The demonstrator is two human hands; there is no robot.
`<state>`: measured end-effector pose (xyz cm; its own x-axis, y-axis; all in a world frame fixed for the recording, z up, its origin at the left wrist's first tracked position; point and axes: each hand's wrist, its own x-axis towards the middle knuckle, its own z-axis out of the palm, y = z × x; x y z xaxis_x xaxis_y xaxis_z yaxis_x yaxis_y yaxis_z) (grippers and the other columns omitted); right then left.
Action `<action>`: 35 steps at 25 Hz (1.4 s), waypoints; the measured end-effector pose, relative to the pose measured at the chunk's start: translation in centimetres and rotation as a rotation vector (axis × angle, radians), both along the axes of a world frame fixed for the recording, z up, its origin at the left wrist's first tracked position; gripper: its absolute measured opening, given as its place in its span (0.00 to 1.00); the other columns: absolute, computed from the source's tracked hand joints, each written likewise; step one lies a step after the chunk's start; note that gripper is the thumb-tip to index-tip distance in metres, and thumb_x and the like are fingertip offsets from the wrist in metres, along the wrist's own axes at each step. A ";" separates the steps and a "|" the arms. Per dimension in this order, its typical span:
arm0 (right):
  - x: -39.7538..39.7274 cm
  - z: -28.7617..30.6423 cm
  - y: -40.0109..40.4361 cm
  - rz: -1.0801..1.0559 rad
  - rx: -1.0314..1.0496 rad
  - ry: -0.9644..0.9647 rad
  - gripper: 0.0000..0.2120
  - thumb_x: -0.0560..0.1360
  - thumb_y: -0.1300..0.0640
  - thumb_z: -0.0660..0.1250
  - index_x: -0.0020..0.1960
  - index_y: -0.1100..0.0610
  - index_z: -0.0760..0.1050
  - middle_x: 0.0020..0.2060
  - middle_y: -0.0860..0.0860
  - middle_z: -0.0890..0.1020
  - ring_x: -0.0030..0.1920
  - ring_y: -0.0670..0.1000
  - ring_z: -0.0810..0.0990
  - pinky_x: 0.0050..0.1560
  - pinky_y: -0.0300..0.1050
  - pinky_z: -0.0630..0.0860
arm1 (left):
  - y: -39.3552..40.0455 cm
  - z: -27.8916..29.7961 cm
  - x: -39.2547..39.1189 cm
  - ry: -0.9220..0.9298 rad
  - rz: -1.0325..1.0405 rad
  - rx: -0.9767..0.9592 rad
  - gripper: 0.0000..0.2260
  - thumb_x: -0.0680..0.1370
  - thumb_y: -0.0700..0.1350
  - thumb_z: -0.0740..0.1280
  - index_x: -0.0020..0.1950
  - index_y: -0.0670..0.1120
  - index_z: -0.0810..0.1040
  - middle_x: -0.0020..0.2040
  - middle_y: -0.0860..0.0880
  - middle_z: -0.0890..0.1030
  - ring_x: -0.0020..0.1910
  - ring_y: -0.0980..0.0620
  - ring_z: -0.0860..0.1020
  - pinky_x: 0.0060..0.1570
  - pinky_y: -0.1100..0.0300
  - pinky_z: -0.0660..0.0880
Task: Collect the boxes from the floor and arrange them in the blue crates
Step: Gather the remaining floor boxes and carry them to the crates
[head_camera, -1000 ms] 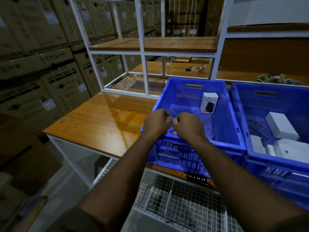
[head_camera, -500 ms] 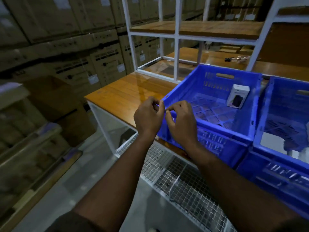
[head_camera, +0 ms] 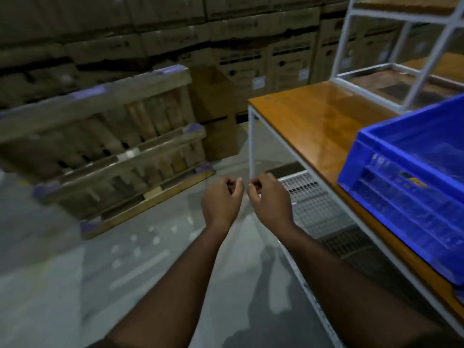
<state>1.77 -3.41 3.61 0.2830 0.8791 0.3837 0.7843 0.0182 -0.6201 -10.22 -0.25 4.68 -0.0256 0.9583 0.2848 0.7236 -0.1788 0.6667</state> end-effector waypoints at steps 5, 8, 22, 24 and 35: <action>-11.4 -1.1 0.1 0.232 -0.105 -0.007 0.04 0.78 0.51 0.64 0.49 0.50 0.76 0.44 0.46 0.77 0.42 0.47 0.77 0.43 0.50 0.78 | -2.7 -2.1 -11.7 0.002 0.185 -0.059 0.11 0.80 0.55 0.65 0.42 0.52 0.80 0.34 0.55 0.79 0.35 0.56 0.77 0.32 0.60 0.68; -18.9 -1.9 -0.7 0.327 -0.175 -0.039 0.05 0.78 0.52 0.63 0.50 0.51 0.77 0.45 0.46 0.78 0.43 0.47 0.78 0.44 0.50 0.79 | -5.2 -3.4 -19.7 -0.014 0.302 -0.098 0.11 0.80 0.55 0.65 0.42 0.52 0.79 0.35 0.55 0.80 0.34 0.56 0.77 0.31 0.60 0.68; -55.6 -5.2 -11.1 0.886 -0.279 -0.145 0.05 0.77 0.52 0.63 0.49 0.50 0.77 0.44 0.46 0.79 0.40 0.45 0.77 0.41 0.44 0.76 | -21.9 -7.1 -54.6 -0.120 0.872 -0.179 0.12 0.78 0.57 0.66 0.42 0.51 0.80 0.37 0.53 0.83 0.37 0.53 0.80 0.36 0.58 0.73; -59.7 -5.5 -12.3 0.978 -0.277 -0.173 0.06 0.77 0.52 0.63 0.49 0.50 0.77 0.44 0.46 0.78 0.39 0.45 0.77 0.40 0.43 0.74 | -23.9 -7.5 -58.1 -0.140 0.974 -0.184 0.12 0.78 0.57 0.65 0.42 0.51 0.80 0.37 0.53 0.83 0.38 0.53 0.81 0.38 0.57 0.75; -80.7 -9.6 -13.5 1.332 -0.364 -0.263 0.07 0.77 0.52 0.63 0.51 0.52 0.77 0.47 0.49 0.79 0.44 0.51 0.80 0.42 0.44 0.73 | -28.3 -9.9 -74.4 -0.226 1.326 -0.315 0.09 0.78 0.54 0.66 0.43 0.51 0.78 0.38 0.54 0.82 0.41 0.52 0.81 0.38 0.60 0.70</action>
